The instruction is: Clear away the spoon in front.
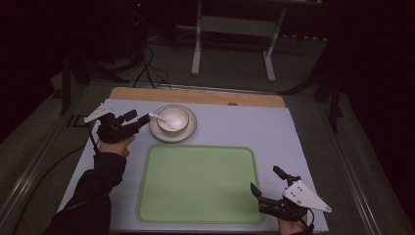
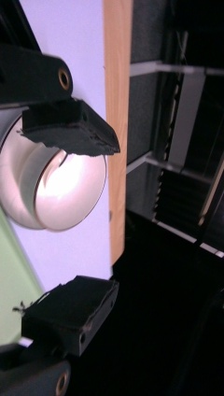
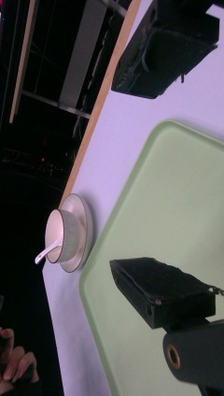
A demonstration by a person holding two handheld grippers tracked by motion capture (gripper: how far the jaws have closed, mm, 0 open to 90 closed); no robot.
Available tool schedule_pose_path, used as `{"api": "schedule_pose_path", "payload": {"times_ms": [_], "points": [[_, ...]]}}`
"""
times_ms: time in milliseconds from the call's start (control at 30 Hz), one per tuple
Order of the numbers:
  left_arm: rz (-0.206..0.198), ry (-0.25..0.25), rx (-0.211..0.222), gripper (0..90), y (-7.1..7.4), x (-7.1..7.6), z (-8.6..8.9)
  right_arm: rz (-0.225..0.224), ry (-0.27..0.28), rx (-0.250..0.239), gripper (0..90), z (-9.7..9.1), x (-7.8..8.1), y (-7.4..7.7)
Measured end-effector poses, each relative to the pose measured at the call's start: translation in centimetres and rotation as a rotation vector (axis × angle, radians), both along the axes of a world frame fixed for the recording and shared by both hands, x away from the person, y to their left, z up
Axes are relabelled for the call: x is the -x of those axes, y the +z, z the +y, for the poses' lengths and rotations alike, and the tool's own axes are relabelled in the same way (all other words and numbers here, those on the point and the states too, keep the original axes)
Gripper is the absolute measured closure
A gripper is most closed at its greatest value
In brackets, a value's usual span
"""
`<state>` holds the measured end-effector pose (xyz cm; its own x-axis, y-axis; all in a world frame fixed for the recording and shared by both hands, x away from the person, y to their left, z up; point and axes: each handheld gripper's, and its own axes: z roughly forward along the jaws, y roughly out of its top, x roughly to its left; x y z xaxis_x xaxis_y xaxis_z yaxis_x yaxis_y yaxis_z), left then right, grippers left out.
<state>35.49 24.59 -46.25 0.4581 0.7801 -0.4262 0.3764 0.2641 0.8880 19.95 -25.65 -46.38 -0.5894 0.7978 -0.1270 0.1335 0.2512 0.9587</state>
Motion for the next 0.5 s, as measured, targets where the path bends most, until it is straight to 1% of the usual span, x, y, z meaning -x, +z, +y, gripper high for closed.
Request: {"api": "schedule_pose_path", "payload": {"times_ms": [67,100,133,167,200,233,300,333,400,433,467,500], "points": [[0.023,0.029,0.035,31.2,-0.7,-0.5,0.1,0.001,-0.001,0.000,12.4,0.0,0.0,0.0],[0.023,0.029,0.035,33.4,-0.7,-0.5,0.1,0.001,-0.001,0.000,12.4,0.0,0.0,0.0],[0.040,0.046,0.054,33.4,-1.4,-1.0,0.2,0.002,0.000,0.000,12.4,0.0,0.0,0.0],[0.046,0.056,0.058,36.0,-1.6,-1.2,0.1,0.002,0.001,0.000,12.4,0.0,0.0,-0.1],[0.059,0.066,0.069,36.6,-2.2,-1.6,0.1,0.002,0.001,-0.001,12.4,0.0,0.0,-0.1],[0.066,0.076,0.069,36.6,-2.4,-1.7,0.0,0.002,0.001,-0.002,12.4,0.0,0.0,-0.1],[0.066,0.076,0.069,36.6,-2.4,-1.7,0.0,0.003,0.002,-0.002,12.4,0.0,-0.1,-0.1],[0.088,0.081,0.084,36.6,-3.0,-2.3,-0.2,0.003,0.002,-0.002,12.4,0.0,-0.1,-0.1],[0.104,0.084,0.094,36.5,-3.3,-2.7,-0.4,0.006,0.005,-0.005,12.4,0.0,-0.1,-0.1],[0.112,0.092,0.092,36.5,-3.5,-2.9,-0.5,0.007,0.005,-0.005,12.4,0.0,-0.1,-0.1],[0.124,0.098,0.106,36.4,-3.6,-3.1,-0.5,0.007,0.005,-0.006,12.4,0.0,-0.1,-0.1],[0.124,0.098,0.106,36.1,-3.6,-3.1,-0.5,0.007,0.005,-0.006,12.4,0.0,-0.1,-0.1]]}}
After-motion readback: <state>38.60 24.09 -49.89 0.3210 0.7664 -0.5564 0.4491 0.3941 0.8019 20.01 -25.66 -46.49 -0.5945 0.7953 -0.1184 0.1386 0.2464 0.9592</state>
